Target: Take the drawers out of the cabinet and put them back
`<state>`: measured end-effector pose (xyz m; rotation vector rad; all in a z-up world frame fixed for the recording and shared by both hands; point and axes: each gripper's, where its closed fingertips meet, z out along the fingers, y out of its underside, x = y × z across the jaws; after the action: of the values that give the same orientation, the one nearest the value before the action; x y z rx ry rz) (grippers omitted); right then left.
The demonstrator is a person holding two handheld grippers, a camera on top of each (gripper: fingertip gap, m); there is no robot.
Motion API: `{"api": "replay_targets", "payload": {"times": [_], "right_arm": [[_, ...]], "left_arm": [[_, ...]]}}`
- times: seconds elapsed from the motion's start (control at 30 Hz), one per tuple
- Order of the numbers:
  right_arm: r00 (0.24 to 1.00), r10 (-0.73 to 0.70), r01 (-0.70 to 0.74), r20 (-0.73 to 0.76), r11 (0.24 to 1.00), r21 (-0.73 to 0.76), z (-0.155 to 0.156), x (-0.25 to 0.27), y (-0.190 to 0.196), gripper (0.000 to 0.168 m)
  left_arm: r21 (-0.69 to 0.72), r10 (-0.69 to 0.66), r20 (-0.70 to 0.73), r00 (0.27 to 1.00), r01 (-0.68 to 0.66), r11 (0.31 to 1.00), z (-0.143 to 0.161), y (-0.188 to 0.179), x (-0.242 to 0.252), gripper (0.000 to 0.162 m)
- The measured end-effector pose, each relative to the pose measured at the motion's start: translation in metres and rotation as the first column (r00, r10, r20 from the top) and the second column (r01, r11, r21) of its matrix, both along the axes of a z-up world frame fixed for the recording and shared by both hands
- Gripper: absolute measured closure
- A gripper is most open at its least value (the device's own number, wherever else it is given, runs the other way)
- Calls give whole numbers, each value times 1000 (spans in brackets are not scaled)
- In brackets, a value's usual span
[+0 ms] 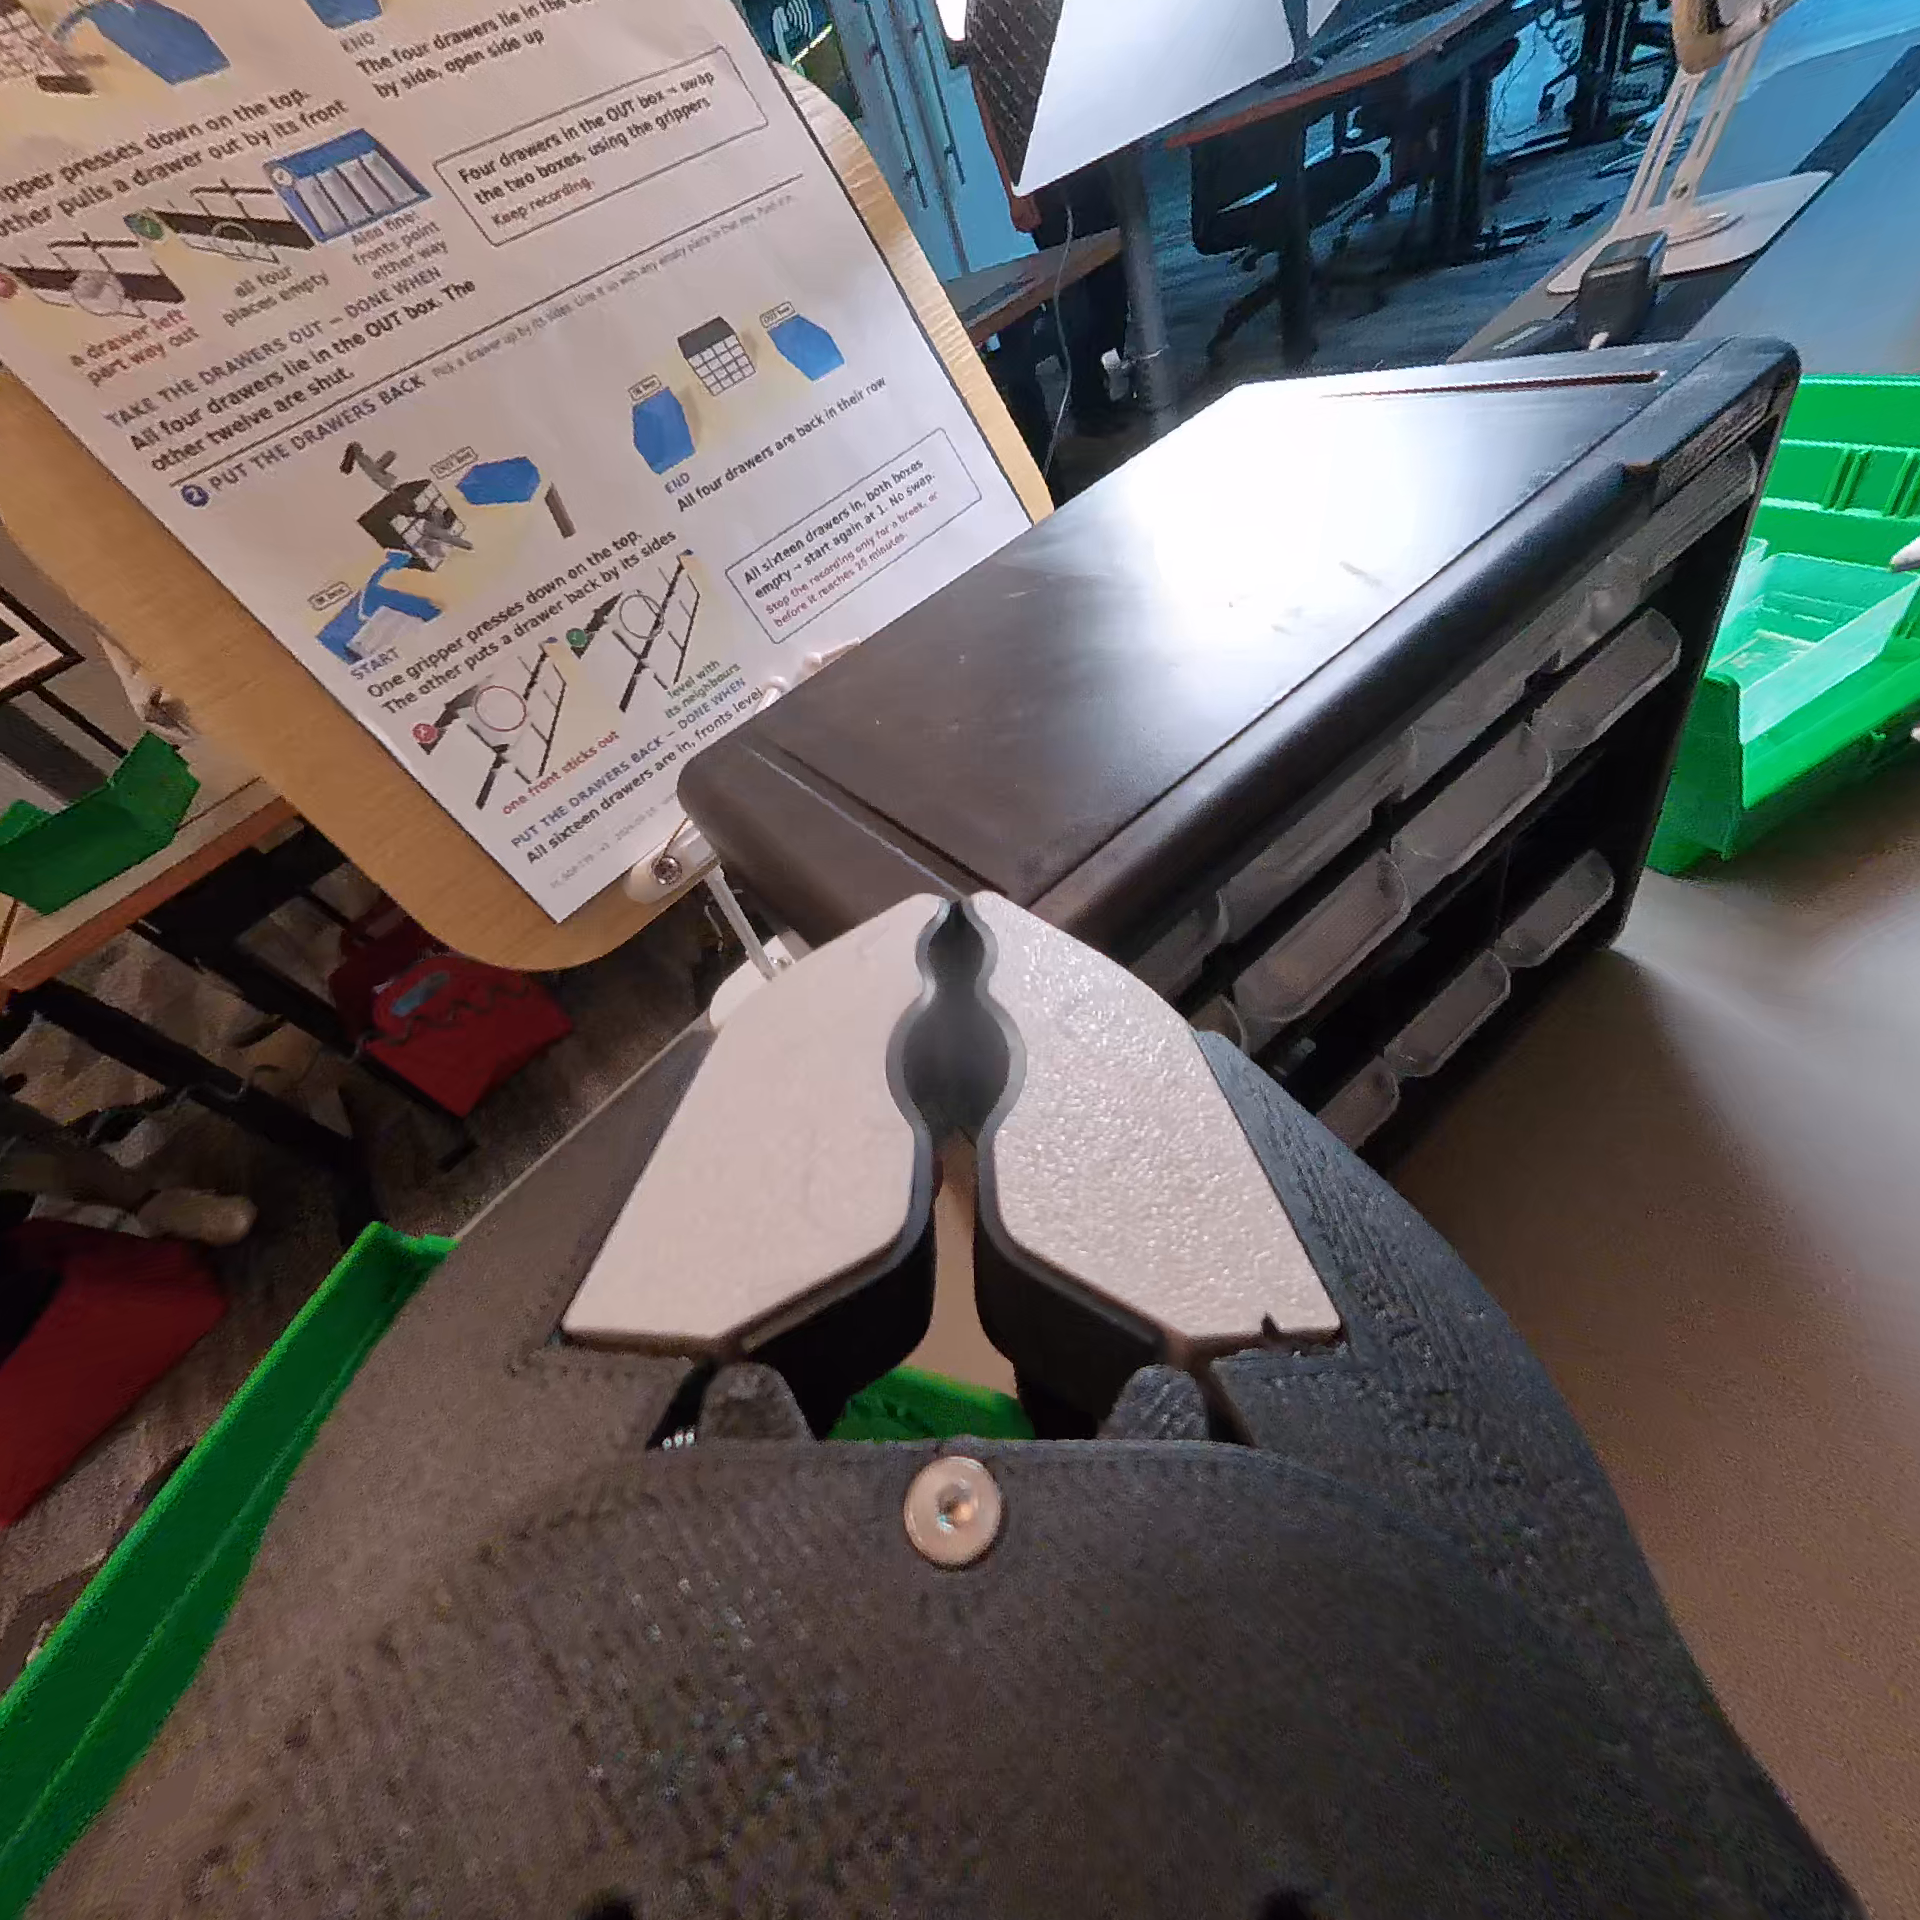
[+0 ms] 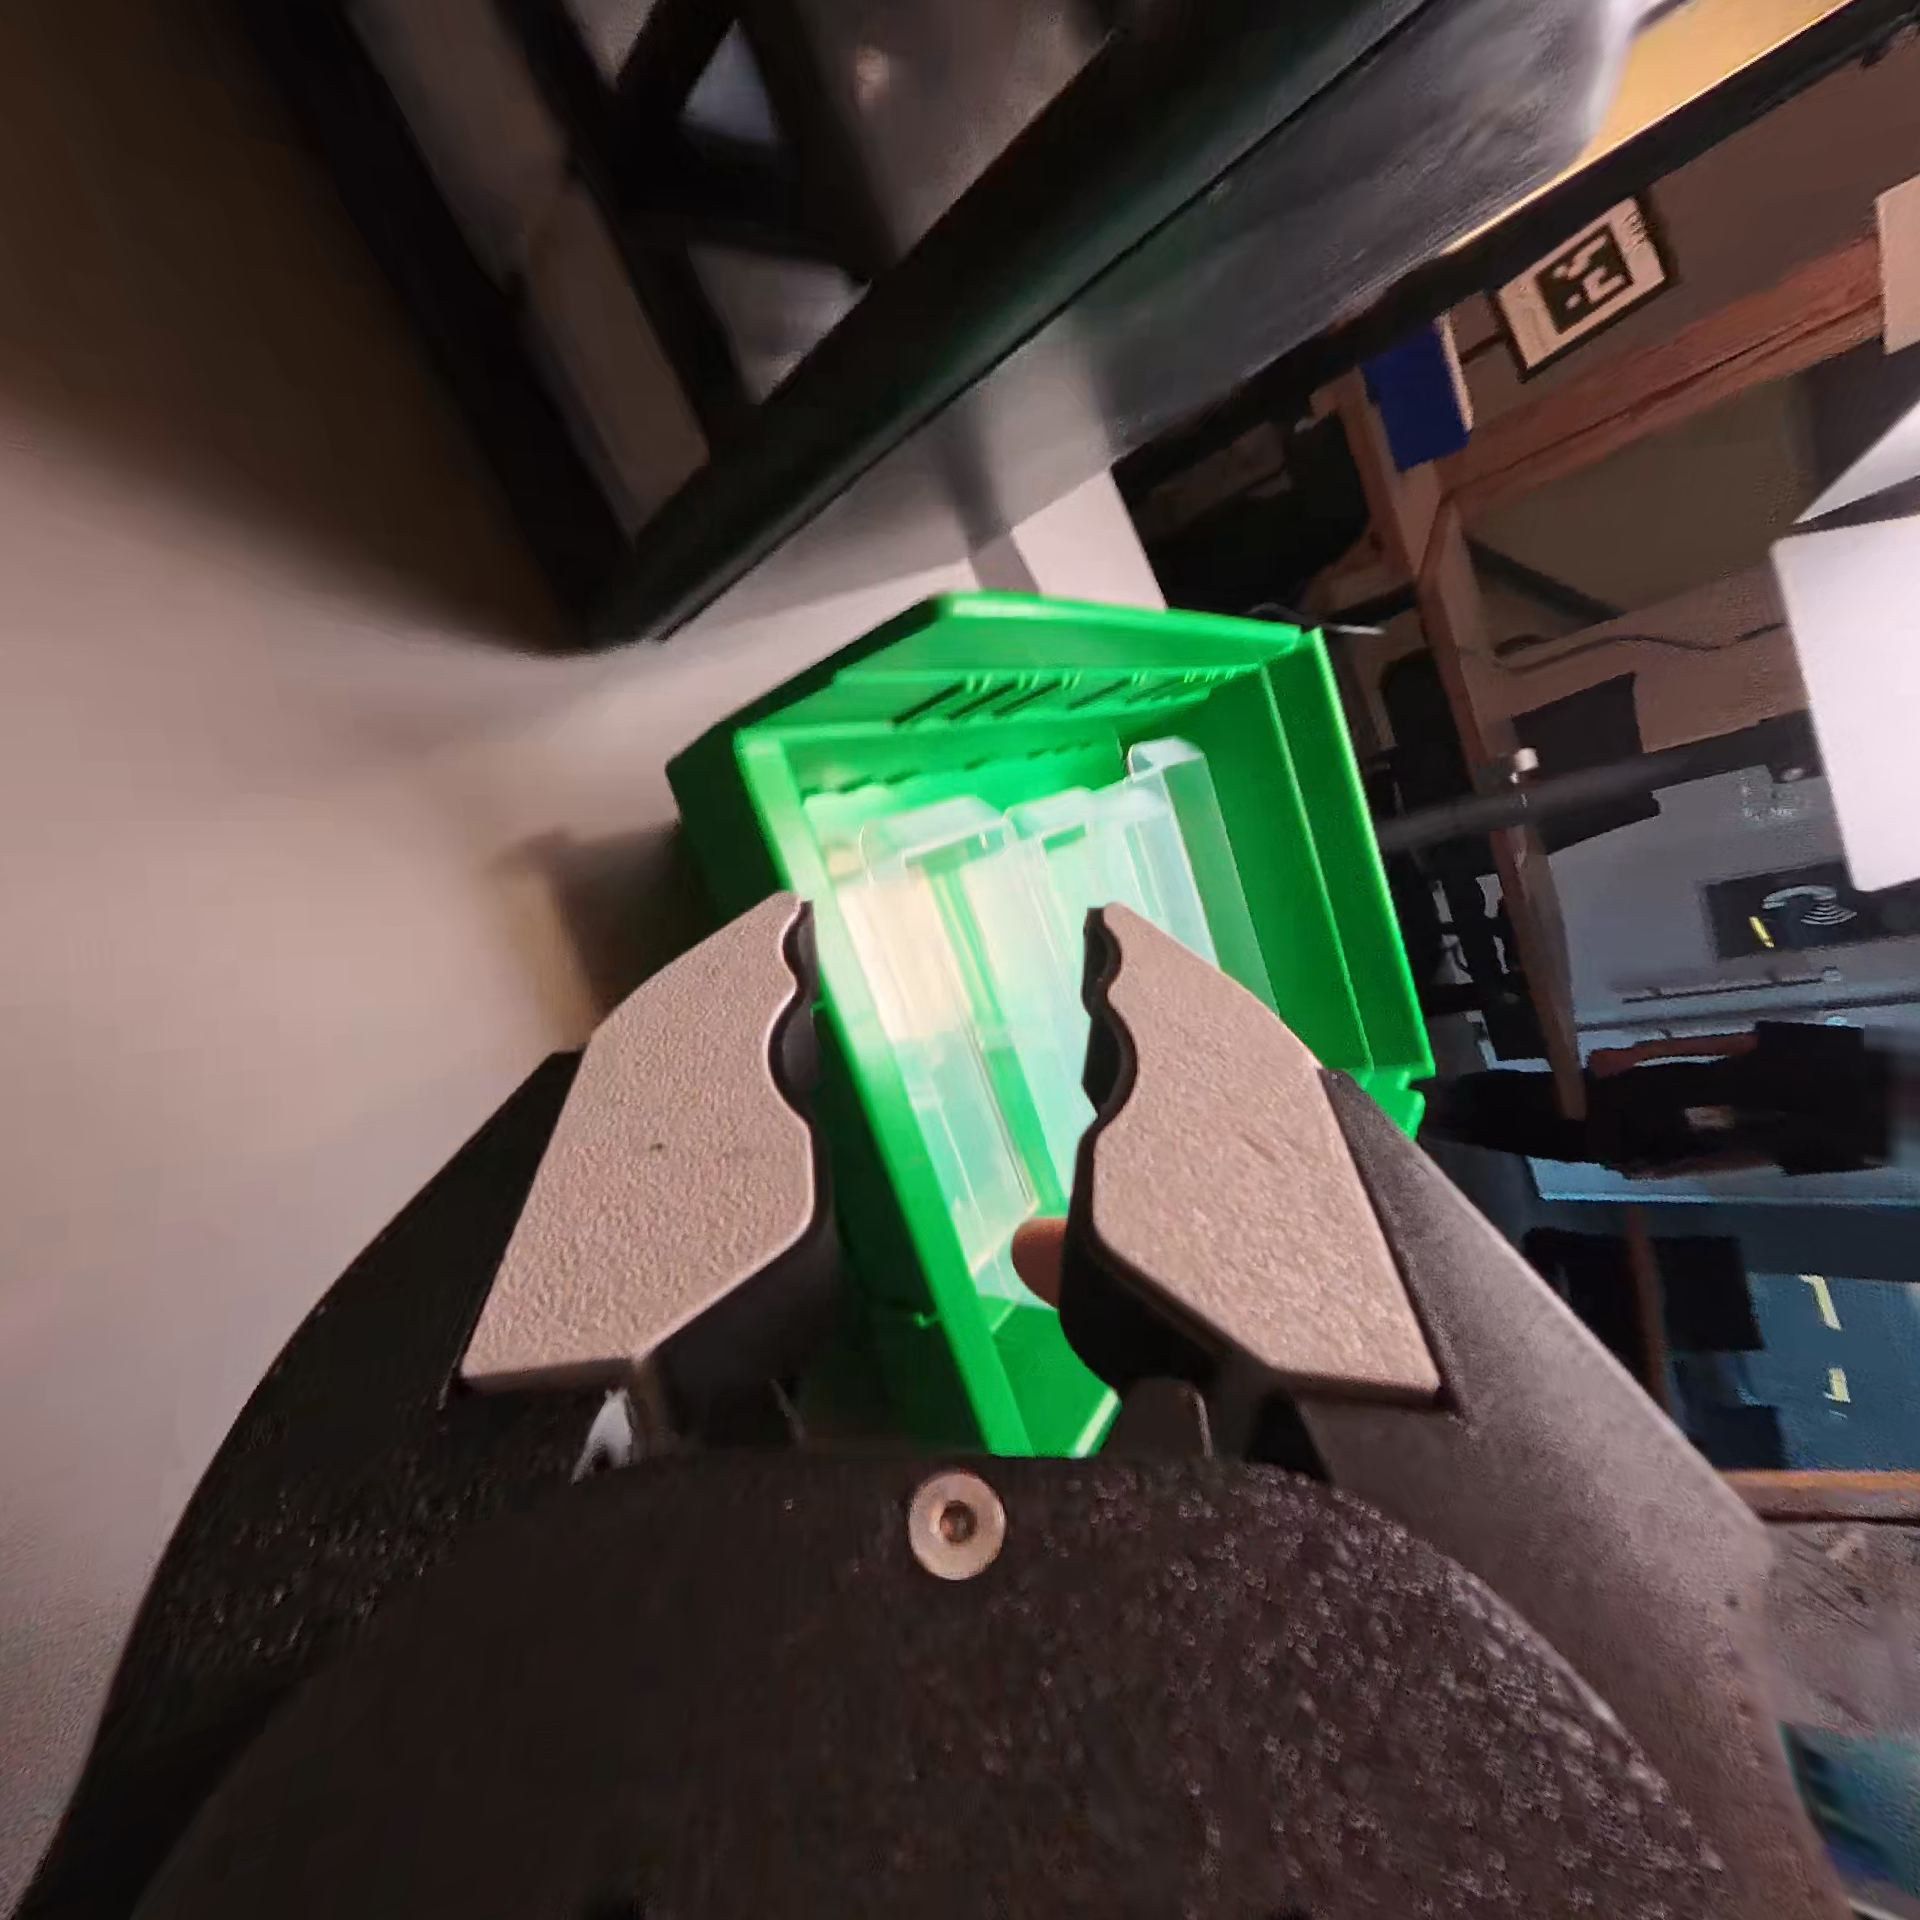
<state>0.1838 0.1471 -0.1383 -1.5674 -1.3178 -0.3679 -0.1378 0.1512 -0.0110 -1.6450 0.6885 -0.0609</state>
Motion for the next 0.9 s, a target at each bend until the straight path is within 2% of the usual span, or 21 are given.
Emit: {"api": "replay_targets", "payload": {"times": [0.1,0.27,0.4,0.53,0.6,0.7,0.9], "right_arm": [[993,-13,18,115,999,-50,-25,12,-1,109],[965,-22,51,260,993,-104,-47,29,5,104],[950,-10,58,311,988,-145,-54,37,7,109],[943,6,54,334,984,-169,-59,44,6,126],[941,16,43,338,985,-166,-59,46,7,137],[932,35,28,361,985,-170,-60,47,6,139],[886,67,21,460,983,-184,-61,49,2,139]], "left_arm": [[-14,23,6,1000,-23,1000,-1,-10,-8,162],[-6,76,4,997,-76,997,-3,-33,-25,160],[-5,142,33,989,-142,990,-1,-56,-44,134],[-31,247,-24,969,-248,968,-15,-75,-73,109],[-76,282,-81,956,-288,955,-32,-83,-87,101],[-235,282,-196,939,-324,916,-78,-88,-105,88],[-573,95,-475,875,-389,721,-180,-99,-128,79]]}}
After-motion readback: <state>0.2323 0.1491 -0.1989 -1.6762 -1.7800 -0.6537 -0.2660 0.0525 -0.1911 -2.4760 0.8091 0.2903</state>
